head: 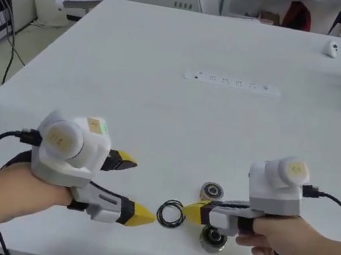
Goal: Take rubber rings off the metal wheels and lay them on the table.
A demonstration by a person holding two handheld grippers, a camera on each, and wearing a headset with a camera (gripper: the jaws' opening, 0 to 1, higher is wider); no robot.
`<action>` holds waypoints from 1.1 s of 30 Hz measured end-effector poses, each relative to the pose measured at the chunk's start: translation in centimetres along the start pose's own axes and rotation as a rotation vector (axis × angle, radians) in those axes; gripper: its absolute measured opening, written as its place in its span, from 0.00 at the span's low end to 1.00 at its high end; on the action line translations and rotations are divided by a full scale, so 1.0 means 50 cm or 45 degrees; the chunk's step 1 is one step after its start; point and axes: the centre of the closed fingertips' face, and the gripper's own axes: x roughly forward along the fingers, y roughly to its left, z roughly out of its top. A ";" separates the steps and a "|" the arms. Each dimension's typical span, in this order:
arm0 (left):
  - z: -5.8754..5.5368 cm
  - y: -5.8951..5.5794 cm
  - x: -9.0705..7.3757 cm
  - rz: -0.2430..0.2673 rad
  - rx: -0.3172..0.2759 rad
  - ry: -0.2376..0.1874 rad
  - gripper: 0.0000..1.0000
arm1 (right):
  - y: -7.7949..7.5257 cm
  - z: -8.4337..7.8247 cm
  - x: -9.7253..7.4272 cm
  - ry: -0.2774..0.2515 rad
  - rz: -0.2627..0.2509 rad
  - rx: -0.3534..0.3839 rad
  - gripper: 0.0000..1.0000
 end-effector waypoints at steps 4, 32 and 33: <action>-0.001 0.000 -0.001 -0.001 -0.003 0.002 0.66 | 0.001 -0.001 0.000 0.003 -0.002 -0.007 0.04; 0.027 -0.003 -0.020 0.007 0.024 -0.014 0.67 | 0.031 0.080 -0.065 -0.159 -0.039 -0.172 0.32; 0.030 -0.004 -0.022 0.008 0.025 -0.016 0.68 | 0.032 0.084 -0.069 -0.169 -0.040 -0.176 0.35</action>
